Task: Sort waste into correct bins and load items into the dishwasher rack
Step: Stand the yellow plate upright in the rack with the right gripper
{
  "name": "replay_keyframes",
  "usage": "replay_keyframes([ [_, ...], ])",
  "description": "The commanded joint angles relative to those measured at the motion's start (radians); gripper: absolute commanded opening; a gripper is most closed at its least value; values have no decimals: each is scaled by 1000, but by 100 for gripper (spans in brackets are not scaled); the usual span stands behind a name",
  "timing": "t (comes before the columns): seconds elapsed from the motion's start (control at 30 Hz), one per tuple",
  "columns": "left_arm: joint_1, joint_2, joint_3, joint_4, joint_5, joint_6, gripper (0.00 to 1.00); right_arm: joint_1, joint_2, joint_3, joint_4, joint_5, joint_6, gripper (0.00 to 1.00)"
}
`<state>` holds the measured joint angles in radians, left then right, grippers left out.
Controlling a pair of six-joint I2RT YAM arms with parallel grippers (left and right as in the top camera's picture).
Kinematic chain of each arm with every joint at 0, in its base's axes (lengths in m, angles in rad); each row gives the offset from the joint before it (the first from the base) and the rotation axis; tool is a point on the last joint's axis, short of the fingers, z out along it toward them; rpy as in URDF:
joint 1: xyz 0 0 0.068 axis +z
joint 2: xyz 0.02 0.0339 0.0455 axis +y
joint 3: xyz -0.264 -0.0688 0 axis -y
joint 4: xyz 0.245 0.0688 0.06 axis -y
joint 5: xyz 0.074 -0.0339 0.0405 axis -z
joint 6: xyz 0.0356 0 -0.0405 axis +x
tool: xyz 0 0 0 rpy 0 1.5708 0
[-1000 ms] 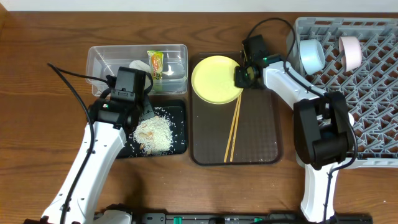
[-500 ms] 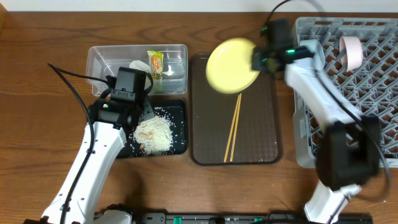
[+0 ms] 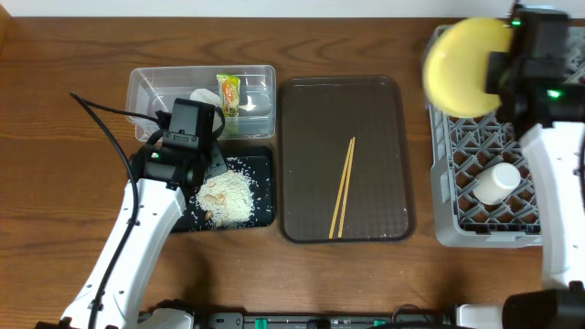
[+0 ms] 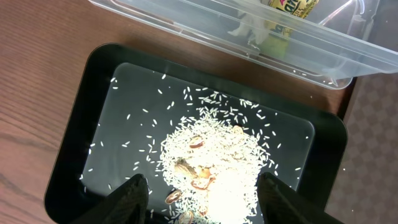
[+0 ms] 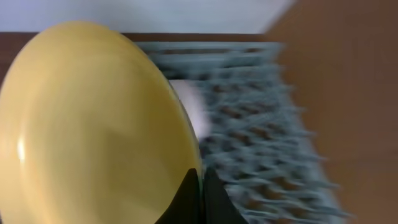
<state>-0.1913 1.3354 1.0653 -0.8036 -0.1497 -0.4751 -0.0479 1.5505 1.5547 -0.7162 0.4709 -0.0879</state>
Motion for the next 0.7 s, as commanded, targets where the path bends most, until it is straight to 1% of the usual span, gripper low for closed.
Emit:
replay_keyframes([
  [0.0, 3, 6, -3, 0, -16, -10, 59, -36, -35, 3, 5, 186, -181, 1],
  [0.1, 3, 6, -3, 0, -16, -10, 59, -46, -26, 3, 1, 277, -245, 1],
  [0.2, 3, 6, -3, 0, -16, -10, 59, -46, -18, 3, 2, 335, -250, 1],
  [0.37, 3, 6, -3, 0, -16, -10, 59, -47, 6, 2, -7, 341, -253, 1],
  [0.67, 3, 6, -3, 1, -16, -10, 60, -42, 82, 1, -107, 344, -243, 1],
])
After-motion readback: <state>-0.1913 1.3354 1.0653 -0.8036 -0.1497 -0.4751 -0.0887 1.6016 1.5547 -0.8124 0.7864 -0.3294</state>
